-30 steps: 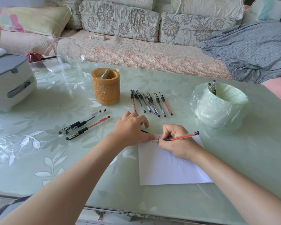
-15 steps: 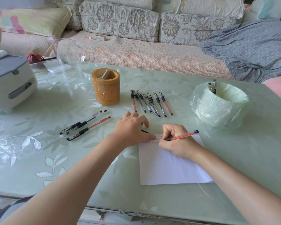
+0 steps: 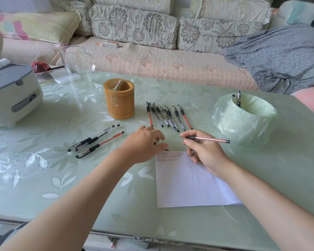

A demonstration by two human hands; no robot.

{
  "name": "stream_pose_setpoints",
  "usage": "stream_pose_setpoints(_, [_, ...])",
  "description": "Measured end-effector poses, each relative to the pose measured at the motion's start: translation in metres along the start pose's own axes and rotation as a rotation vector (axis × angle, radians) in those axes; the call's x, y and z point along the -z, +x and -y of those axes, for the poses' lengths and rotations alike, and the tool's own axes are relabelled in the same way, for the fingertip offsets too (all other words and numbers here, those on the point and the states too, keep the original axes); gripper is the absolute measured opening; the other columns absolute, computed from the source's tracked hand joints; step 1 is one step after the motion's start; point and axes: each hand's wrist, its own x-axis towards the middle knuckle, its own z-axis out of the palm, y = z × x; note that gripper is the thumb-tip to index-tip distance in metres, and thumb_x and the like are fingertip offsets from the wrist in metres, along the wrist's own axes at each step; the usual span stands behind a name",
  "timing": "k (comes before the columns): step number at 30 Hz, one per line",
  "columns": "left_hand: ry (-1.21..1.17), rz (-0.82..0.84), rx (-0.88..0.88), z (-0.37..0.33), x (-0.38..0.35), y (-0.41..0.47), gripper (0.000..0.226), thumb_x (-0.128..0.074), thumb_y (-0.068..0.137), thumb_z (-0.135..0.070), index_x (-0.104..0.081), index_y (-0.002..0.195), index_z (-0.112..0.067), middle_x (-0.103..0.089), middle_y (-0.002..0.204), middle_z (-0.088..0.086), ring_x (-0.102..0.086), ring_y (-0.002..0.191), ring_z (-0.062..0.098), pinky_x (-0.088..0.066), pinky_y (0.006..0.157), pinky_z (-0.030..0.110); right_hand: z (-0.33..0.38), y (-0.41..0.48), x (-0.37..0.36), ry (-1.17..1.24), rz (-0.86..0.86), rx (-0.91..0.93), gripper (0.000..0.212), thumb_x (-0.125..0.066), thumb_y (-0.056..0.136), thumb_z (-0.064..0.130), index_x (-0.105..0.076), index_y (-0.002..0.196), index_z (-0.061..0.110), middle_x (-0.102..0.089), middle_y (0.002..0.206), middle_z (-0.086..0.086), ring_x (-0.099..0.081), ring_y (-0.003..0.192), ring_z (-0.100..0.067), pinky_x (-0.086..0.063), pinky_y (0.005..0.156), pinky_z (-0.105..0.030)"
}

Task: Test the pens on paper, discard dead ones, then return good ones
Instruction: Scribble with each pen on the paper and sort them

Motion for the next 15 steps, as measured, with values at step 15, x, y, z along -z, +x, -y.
stream_pose_setpoints(15, [0.054, -0.152, 0.006, -0.005, 0.008, -0.003, 0.015, -0.061, 0.092, -0.03, -0.062, 0.106, -0.03, -0.065, 0.099, -0.015, -0.055, 0.085, 0.01, -0.04, 0.064, 0.027, 0.039, 0.009, 0.002, -0.166, 0.023, 0.077, 0.031, -0.053, 0.095, 0.0, -0.051, 0.117, 0.022, -0.068, 0.091, -0.005, -0.055, 0.051, -0.021, -0.044, 0.049, -0.029])
